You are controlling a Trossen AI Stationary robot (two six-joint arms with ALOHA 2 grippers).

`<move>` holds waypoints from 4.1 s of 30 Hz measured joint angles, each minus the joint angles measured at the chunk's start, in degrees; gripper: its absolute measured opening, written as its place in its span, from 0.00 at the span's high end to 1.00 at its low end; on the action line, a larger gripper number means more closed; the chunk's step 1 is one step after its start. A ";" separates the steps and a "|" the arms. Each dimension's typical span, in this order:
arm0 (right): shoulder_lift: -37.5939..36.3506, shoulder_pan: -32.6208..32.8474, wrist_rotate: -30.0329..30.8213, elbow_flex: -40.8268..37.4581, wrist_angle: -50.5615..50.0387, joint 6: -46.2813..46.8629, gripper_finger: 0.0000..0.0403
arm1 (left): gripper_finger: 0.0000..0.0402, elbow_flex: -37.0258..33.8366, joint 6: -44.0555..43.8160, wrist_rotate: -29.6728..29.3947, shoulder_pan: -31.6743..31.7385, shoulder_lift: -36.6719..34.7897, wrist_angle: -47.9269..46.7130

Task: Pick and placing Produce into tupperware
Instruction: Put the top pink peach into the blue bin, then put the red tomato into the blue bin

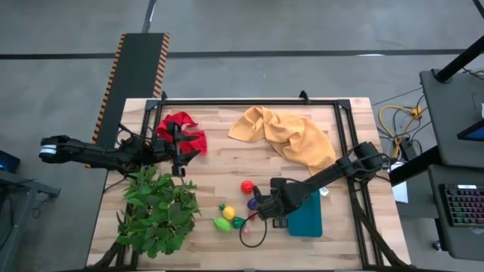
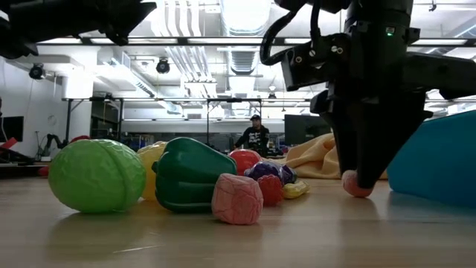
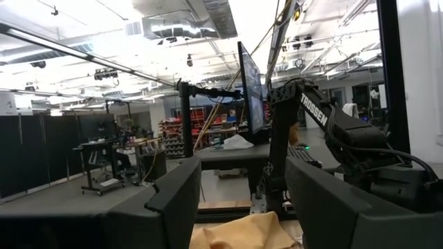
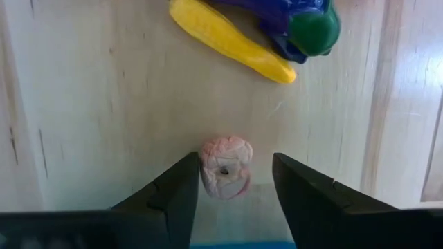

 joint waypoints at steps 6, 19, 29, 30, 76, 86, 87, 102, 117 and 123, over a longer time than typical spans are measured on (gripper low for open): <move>0.02 0.00 -0.26 -0.08 -0.03 -0.14 0.69 | 0.51 0.00 0.00 0.00 0.00 -0.02 -0.06; 0.02 0.00 -0.24 -0.08 -0.11 0.03 0.84 | 0.51 0.00 -0.01 0.00 -0.04 0.00 -0.06; -0.41 -0.02 -0.34 3.19 -4.31 0.07 0.84 | 0.51 0.00 0.00 -0.02 -0.02 0.07 -0.04; -0.43 -0.02 -0.19 4.10 -5.58 0.09 0.84 | 0.51 0.00 0.00 -0.01 0.02 0.13 -0.04; -14.58 3.33 1.78 -5.40 -17.45 13.66 0.85 | 0.51 -0.02 -0.09 -0.02 -0.02 0.70 -0.08; -14.56 3.30 1.75 -5.89 -14.92 13.61 0.79 | 0.51 -0.02 -0.09 -0.02 0.02 0.80 -0.07; -14.56 3.30 1.75 -5.89 -14.86 13.61 0.79 | 0.51 -0.03 -0.09 -0.02 0.02 0.76 -0.12; -14.56 3.30 1.75 -5.90 -13.82 13.58 0.76 | 0.51 -0.07 -0.09 -0.02 0.00 0.79 -0.08; -14.51 3.19 5.29 -5.79 -13.70 13.46 0.65 | 0.51 -0.07 -0.09 -0.02 -0.04 0.77 -0.08; -14.69 3.17 12.82 -1.60 -13.67 10.75 0.65 | 0.51 -0.07 -0.09 -0.02 -0.04 0.77 -0.08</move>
